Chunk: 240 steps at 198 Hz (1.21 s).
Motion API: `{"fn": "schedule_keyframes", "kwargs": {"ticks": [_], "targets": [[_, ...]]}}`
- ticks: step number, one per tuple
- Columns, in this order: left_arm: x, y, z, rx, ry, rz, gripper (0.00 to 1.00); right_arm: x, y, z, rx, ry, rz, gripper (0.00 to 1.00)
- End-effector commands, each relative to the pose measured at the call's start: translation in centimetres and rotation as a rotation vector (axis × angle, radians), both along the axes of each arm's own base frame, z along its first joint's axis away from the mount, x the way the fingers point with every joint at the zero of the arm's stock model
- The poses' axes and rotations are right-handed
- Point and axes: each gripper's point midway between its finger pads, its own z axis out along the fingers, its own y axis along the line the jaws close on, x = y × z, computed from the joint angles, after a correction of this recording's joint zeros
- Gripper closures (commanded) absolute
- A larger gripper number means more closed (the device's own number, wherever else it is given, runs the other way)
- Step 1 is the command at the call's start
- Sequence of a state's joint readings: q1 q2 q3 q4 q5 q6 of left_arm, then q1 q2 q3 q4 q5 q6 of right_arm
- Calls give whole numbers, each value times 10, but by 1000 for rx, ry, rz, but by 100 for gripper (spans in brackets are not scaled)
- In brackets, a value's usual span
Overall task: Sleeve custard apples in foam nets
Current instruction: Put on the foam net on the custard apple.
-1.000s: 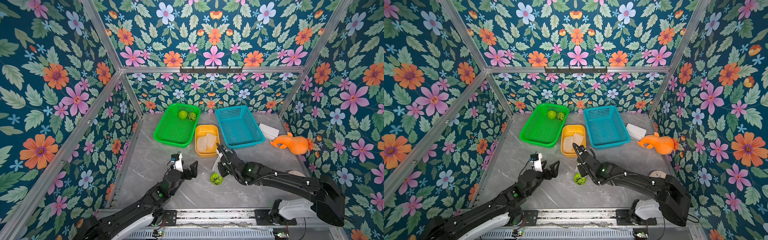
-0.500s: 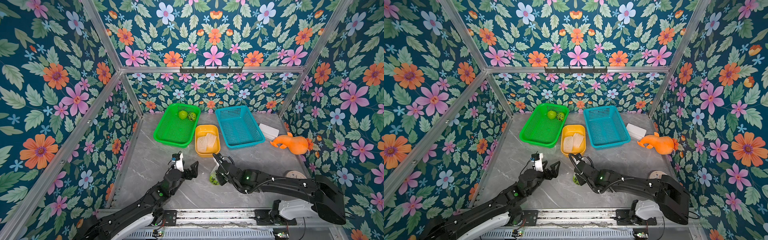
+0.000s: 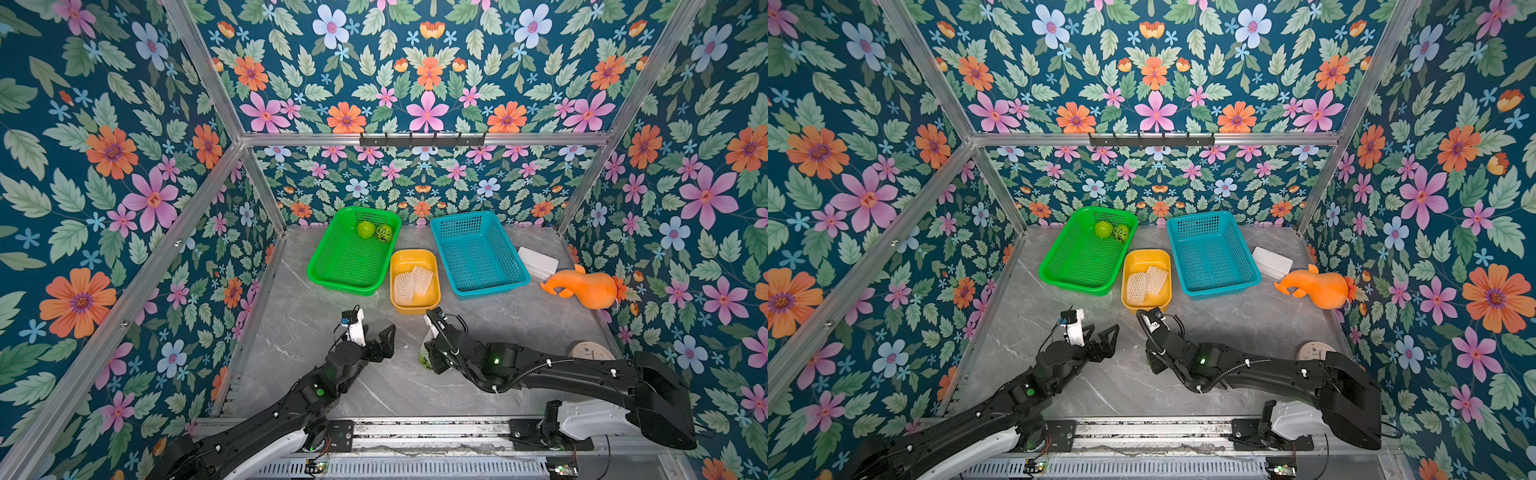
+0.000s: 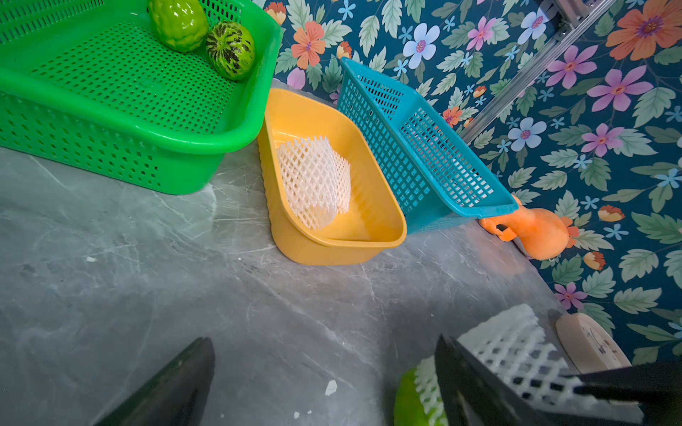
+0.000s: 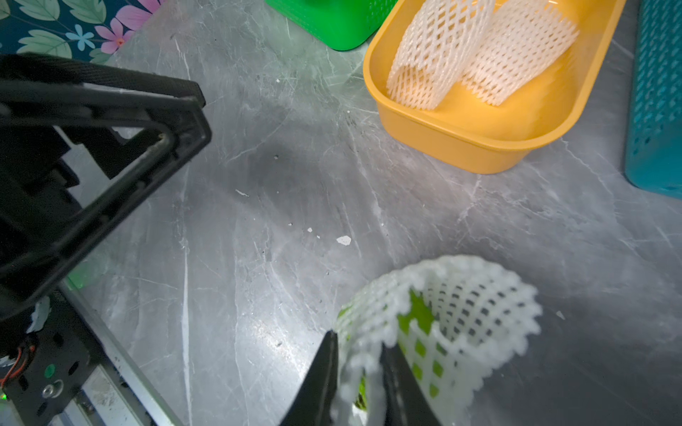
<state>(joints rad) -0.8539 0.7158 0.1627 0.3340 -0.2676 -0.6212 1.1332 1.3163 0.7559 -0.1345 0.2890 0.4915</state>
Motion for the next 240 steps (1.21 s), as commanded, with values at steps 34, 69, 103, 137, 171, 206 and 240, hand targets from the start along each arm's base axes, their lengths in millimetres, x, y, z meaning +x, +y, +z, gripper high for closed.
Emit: {"fn": "schedule_keyframes", "kwargs": {"ticks": [34, 69, 103, 137, 171, 206, 240], "targets": [[0, 0, 1, -13, 1, 5, 3, 3, -22, -32, -94, 43, -115, 75], [0, 0, 0, -12, 2, 2, 3, 1, -15, -31, -86, 50, -85, 70], [0, -5, -1, -5, 5, -20, 3, -3, -4, -27, -36, 55, -55, 44], [-12, -37, -15, 28, 62, -201, 6, -3, -3, -28, -40, 70, -65, 39], [-27, -58, -36, 36, 163, -333, 11, -4, -6, -33, -55, 80, -79, 35], [-23, -71, -32, -38, 237, -327, 10, -6, -7, -27, -23, 86, -80, 35], [-16, -86, -15, -202, 301, -300, 15, -12, -12, -25, 10, 94, -76, 33]]}}
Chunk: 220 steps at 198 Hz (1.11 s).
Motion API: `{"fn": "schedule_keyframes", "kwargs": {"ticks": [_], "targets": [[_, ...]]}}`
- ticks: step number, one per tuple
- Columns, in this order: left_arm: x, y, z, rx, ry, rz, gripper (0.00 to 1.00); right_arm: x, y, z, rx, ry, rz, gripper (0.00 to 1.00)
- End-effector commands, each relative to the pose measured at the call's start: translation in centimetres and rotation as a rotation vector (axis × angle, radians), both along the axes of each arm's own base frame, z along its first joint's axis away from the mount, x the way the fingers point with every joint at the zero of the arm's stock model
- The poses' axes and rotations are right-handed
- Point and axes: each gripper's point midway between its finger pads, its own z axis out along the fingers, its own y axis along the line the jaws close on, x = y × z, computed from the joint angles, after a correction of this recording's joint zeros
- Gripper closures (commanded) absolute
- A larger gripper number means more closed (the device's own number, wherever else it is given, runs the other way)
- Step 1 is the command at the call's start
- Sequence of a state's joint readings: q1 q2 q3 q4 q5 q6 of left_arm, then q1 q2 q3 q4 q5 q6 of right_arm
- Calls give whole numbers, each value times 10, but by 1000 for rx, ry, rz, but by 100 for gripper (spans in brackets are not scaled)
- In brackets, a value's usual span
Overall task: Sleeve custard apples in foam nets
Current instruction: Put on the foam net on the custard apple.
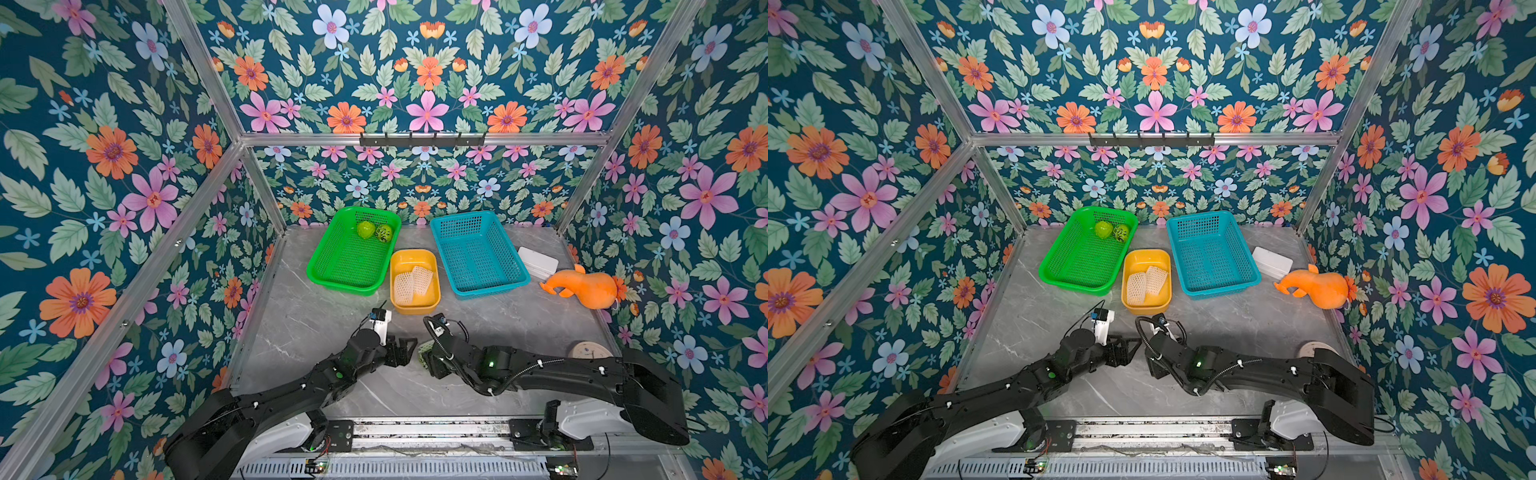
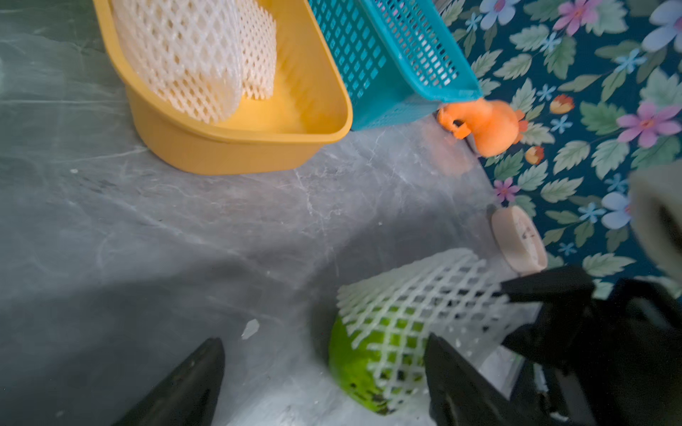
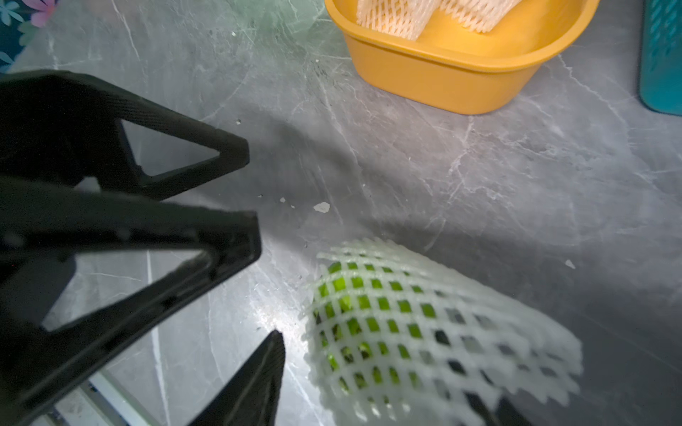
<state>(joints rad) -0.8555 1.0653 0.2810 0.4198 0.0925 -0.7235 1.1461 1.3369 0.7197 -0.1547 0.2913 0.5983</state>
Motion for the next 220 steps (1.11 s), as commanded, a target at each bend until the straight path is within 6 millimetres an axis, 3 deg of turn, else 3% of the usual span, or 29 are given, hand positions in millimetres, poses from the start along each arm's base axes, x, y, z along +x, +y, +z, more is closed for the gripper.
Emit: {"fn": "schedule_keyframes", "kwargs": {"ticks": [1, 23, 54, 97, 168, 220], "targets": [[2, -14, 16, -141, 71, 14, 16, -3, -3, -1, 23, 12, -13, 33], [-1, -26, 8, -143, 144, -17, 27, -2, -3, -3, 13, 9, -14, 36], [-10, -27, -13, -143, 239, -26, 30, -1, -3, 0, 15, 0, -11, 44], [-8, -37, -1, -217, 240, -51, 38, -2, -5, -5, 13, -1, -8, 47], [-12, -52, -13, -230, 288, -110, 47, -1, -3, -8, 0, 1, -6, 49], [-13, -55, -14, -226, 290, -128, 65, -1, -5, -9, -6, 3, -9, 49]]}}
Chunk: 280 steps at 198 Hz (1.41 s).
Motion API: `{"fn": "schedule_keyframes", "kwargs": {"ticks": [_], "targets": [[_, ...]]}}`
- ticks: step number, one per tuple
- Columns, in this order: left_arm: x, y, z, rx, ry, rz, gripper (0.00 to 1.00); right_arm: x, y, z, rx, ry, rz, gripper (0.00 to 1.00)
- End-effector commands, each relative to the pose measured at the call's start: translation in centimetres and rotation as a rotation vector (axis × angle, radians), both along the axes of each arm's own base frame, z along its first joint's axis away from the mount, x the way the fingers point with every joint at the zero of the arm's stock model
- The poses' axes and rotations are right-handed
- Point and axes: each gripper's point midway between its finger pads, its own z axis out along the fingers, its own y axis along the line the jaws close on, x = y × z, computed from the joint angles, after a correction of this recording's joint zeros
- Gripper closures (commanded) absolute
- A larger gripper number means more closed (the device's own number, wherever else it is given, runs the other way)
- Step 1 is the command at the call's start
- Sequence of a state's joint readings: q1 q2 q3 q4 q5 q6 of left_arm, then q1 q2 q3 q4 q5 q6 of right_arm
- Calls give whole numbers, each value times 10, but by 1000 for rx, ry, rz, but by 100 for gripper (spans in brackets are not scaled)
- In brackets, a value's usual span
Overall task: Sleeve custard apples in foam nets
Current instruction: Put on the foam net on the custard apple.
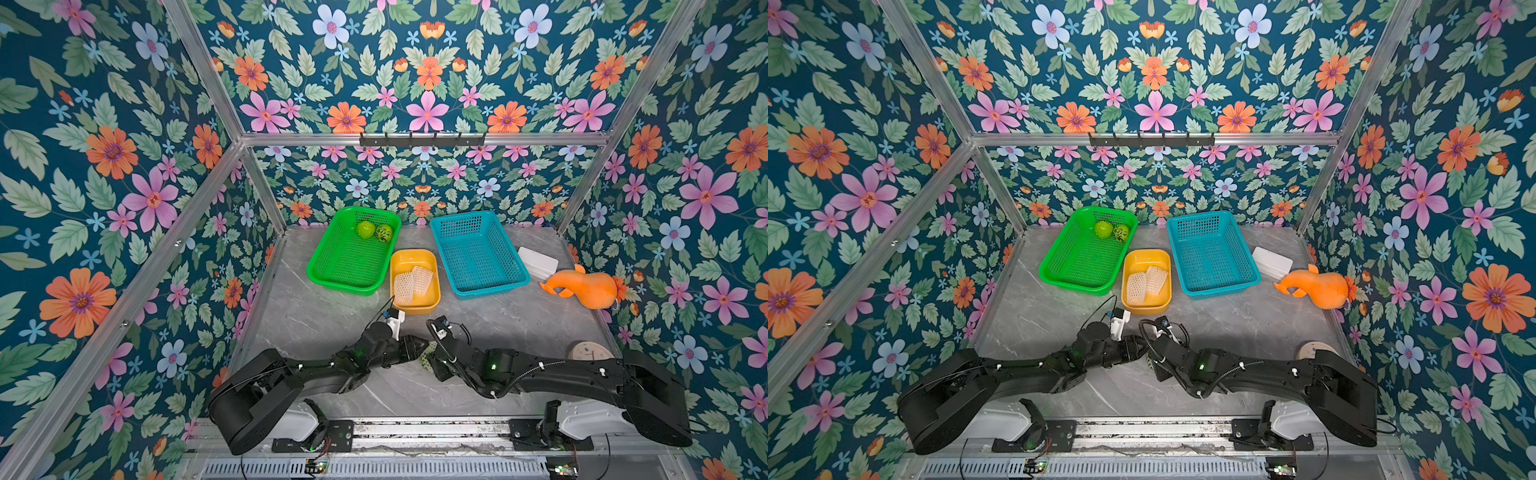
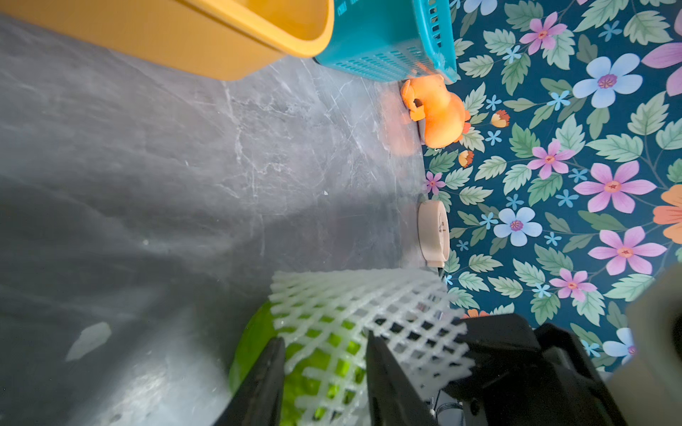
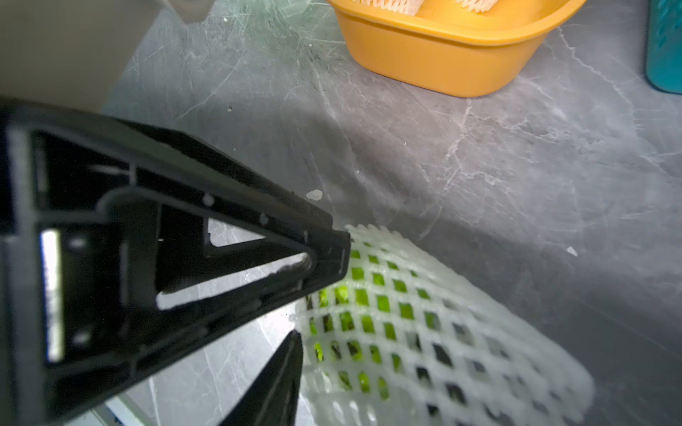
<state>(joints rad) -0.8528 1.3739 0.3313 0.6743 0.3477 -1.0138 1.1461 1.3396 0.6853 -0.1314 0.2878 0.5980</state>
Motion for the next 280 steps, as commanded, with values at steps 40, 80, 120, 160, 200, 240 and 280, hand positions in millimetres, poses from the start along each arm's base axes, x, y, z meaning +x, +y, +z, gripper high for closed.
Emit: {"fn": "schedule_keyframes", "kwargs": {"ticks": [40, 80, 120, 160, 200, 240, 280], "targets": [[-8, -7, -5, 10, 3, -79, 72, 2, 0, 2, 0, -9, -10, 49], [-9, -10, -5, 32, -6, -106, 97, 2, -1, 1, -2, -8, -14, 50], [-11, -5, -14, 58, 7, -100, 100, 0, -3, 0, -6, 4, -10, 49], [-22, 16, -29, 134, 7, -90, 100, -6, -7, 0, -8, 29, -8, 30], [-21, 21, -16, 140, -63, -87, 100, -13, -8, 12, 40, 57, -6, 6], [-28, 16, -24, 171, -70, -125, 100, -23, -19, 17, 61, 116, -33, 1], [-39, 13, -36, 189, -39, -163, 100, -34, -29, 24, 99, 163, -57, 1]]}}
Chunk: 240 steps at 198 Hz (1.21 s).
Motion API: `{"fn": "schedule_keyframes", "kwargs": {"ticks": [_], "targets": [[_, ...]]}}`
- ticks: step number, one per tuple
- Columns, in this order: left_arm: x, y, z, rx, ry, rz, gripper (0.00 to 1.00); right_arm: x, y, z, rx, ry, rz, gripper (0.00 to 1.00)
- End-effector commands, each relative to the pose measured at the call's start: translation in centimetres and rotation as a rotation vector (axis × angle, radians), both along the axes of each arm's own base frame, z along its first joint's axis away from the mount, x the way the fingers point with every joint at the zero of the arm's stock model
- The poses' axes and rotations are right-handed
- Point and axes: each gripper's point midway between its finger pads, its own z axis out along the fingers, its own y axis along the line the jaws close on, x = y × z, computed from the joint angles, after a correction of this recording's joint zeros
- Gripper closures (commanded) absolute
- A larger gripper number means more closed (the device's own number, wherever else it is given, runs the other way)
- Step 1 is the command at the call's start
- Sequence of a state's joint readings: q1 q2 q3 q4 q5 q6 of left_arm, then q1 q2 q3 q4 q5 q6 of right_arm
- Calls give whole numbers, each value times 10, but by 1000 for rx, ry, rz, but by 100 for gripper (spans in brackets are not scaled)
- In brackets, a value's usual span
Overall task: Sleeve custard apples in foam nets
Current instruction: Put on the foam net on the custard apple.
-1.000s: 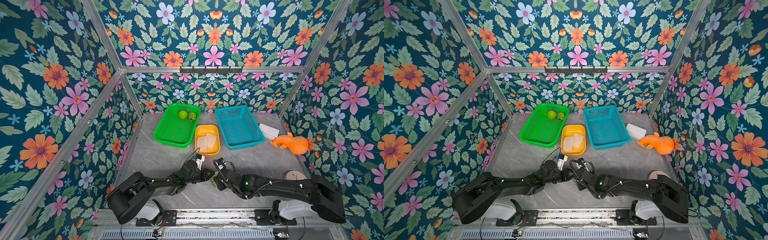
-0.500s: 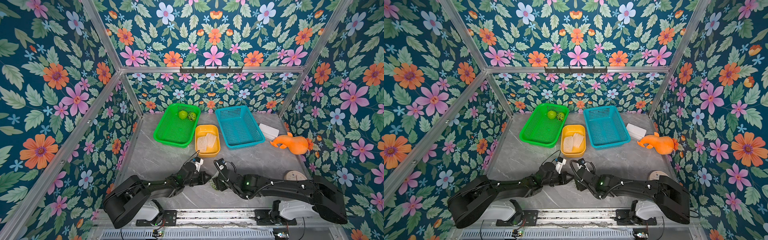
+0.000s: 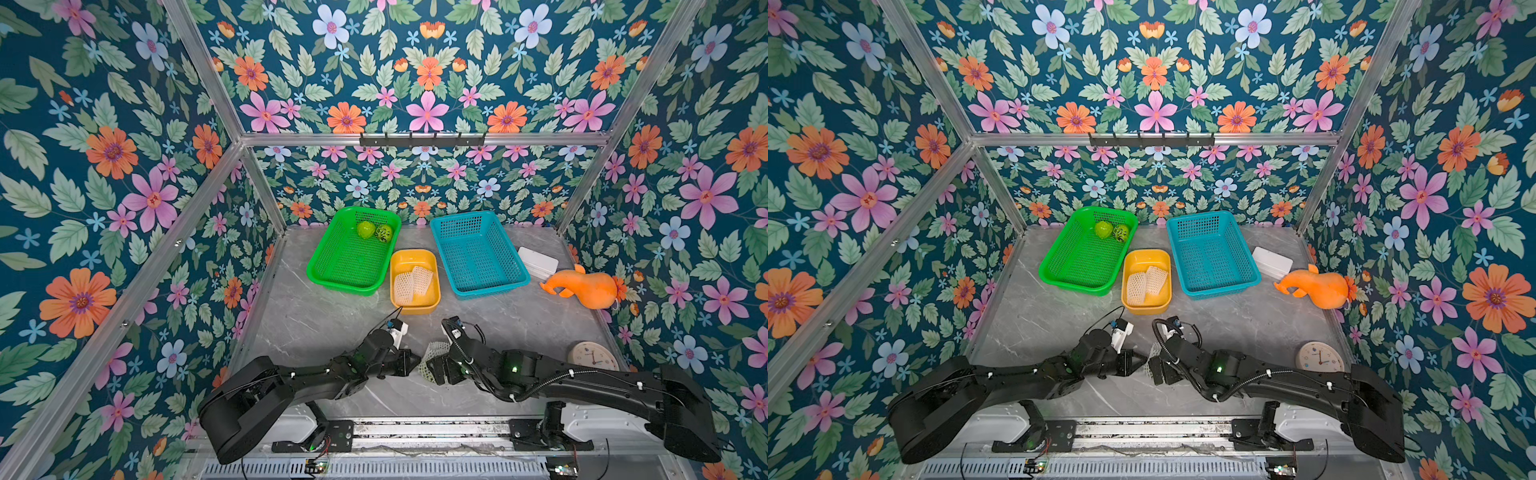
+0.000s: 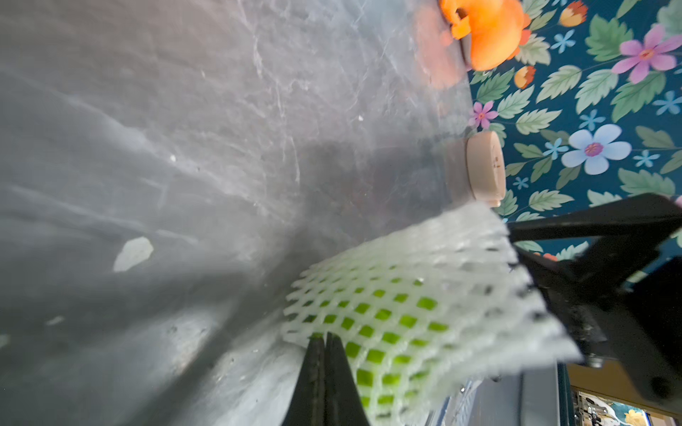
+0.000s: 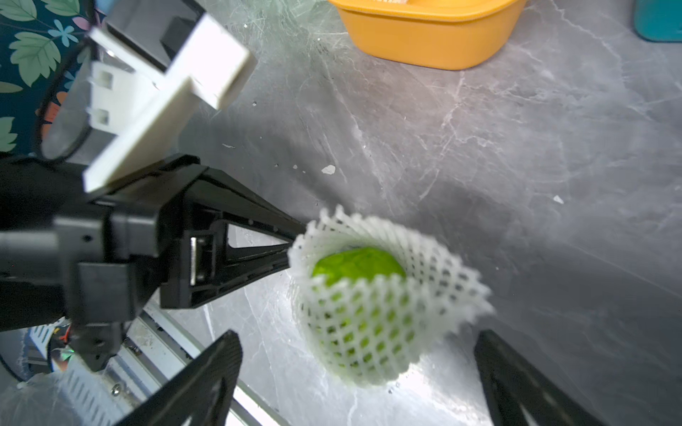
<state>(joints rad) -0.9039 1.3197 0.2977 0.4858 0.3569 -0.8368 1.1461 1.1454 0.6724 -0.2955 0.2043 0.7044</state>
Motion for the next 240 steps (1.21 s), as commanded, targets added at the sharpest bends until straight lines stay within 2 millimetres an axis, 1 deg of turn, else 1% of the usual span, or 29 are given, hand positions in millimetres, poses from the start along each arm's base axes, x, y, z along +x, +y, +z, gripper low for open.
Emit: {"fn": "schedule_keyframes", "kwargs": {"ticks": [1, 15, 30, 58, 73, 79, 90, 111, 120, 123, 140, 158, 177, 191, 207, 225, 240], "targets": [[-3, -1, -3, 10, -4, -17, 100, -10, -9, -3, 5, 64, -28, 1], [-5, 2, -5, 20, -2, -17, 100, -14, -12, -6, 11, 81, -23, 1], [-7, 5, -8, 33, 0, -19, 100, -21, -9, -15, 24, 96, 20, 9], [-13, 11, -14, 61, 8, -30, 100, -28, -8, -39, 2, 120, 66, 25], [-16, 14, -19, 74, 14, -26, 100, -29, -11, -47, -6, 124, 65, 30], [-16, 16, -20, 79, 16, -20, 100, -29, -11, -47, -7, 121, 62, 32], [-15, 18, -23, 86, 16, -12, 100, -27, -13, -46, -6, 113, 50, 34], [-12, 15, -22, 93, 5, -12, 100, -23, -23, -45, -13, 100, -1, 37], [-10, 13, -22, 97, 4, -17, 100, -22, -26, -47, -16, 97, -19, 40], [-10, 12, -22, 96, 3, -18, 100, -22, -26, -48, -14, 98, -20, 41], [-9, 7, -22, 96, 5, -35, 100, -21, -23, -46, 6, 102, -29, 43], [-8, 2, -21, 92, 9, -47, 100, -19, -23, -43, 23, 116, -66, 49], [-9, 0, -21, 92, 11, -51, 100, -17, -25, -40, 72, 144, -105, 50], [-9, 0, -20, 94, 12, -52, 100, -17, -19, -35, 141, 164, -101, 52], [-9, 0, -20, 94, 10, -48, 100, -19, -8, -31, 202, 168, -57, 53], [-8, 0, -20, 95, 8, -47, 100, -22, -4, -38, 200, 182, -28, 55], [-8, 0, -21, 99, 10, -45, 100, -24, -1, -48, 187, 201, -18, 64]]}}
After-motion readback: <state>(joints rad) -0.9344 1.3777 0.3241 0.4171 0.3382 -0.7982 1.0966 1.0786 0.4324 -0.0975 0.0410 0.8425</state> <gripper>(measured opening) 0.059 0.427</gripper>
